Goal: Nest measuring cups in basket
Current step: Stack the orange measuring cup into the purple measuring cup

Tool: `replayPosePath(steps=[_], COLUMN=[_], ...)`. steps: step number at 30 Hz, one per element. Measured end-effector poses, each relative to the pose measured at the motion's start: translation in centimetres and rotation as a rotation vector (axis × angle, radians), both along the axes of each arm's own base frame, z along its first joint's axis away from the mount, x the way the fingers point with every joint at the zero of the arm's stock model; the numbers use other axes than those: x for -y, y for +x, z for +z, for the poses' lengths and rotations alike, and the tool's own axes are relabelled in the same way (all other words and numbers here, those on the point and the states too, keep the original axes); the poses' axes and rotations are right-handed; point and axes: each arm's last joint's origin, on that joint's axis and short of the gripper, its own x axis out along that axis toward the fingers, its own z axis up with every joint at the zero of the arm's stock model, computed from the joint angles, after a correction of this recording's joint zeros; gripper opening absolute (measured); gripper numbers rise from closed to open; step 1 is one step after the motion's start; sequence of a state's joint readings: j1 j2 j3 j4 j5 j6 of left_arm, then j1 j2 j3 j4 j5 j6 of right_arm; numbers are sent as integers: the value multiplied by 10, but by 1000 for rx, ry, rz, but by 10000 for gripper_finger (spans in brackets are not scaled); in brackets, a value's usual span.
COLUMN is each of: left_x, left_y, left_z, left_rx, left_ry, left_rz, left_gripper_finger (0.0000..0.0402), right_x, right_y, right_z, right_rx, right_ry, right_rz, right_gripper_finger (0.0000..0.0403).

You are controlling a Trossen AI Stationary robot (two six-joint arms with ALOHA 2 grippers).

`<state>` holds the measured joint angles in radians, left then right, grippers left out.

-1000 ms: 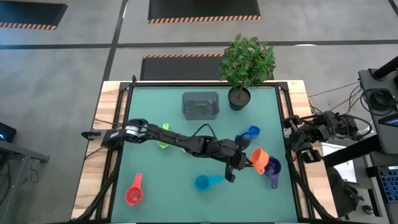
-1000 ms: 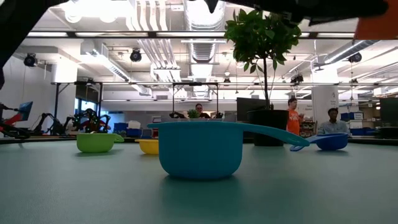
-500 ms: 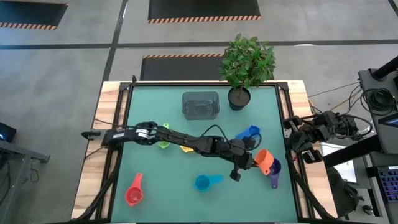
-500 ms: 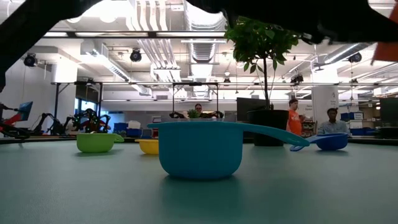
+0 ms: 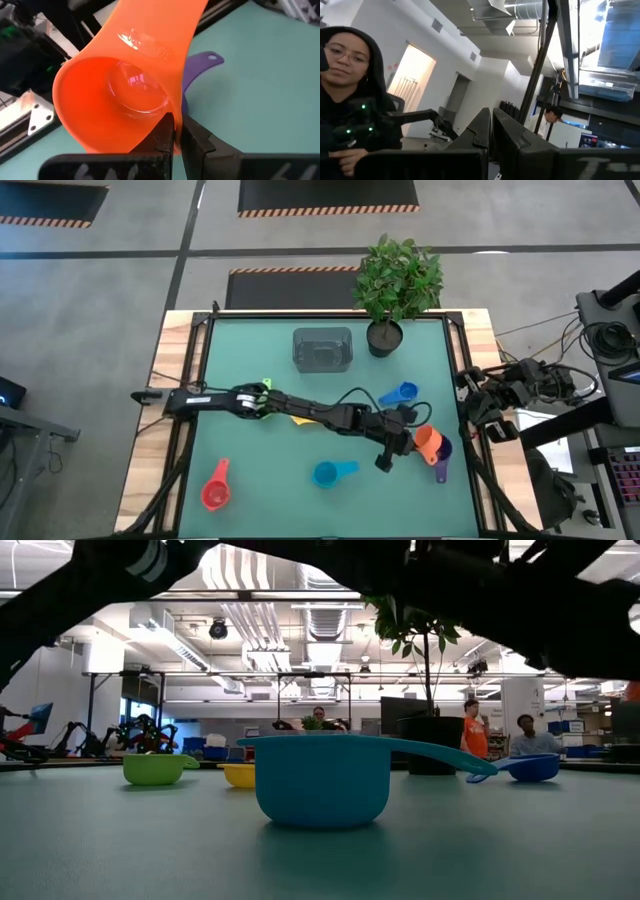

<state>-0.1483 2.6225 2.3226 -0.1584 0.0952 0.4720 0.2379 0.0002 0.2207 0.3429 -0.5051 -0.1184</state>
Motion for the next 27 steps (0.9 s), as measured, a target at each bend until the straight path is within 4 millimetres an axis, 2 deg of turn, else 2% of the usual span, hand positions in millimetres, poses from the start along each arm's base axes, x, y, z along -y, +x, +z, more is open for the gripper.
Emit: replayPosePath(steps=[7,13,17,27], left_x=[-4,-2,-2,-1], left_y=[3,7,7,9], left_z=[6,1,-3,3], left_rx=[65,106,100,162], left_ry=[-11,-24,-21,-32], left_rz=[6,6,6,-37], left_gripper_finger=[5,22,21,20], right_x=[0,0,0,0], right_y=[0,0,0,0], right_z=[0,0,0,0], right_rx=[-3,-3,-2,-2], right_ry=[-3,-4,-3,-3], right_rz=[-1,-2,-2,-2], right_gripper_finger=[9,9,9,9])
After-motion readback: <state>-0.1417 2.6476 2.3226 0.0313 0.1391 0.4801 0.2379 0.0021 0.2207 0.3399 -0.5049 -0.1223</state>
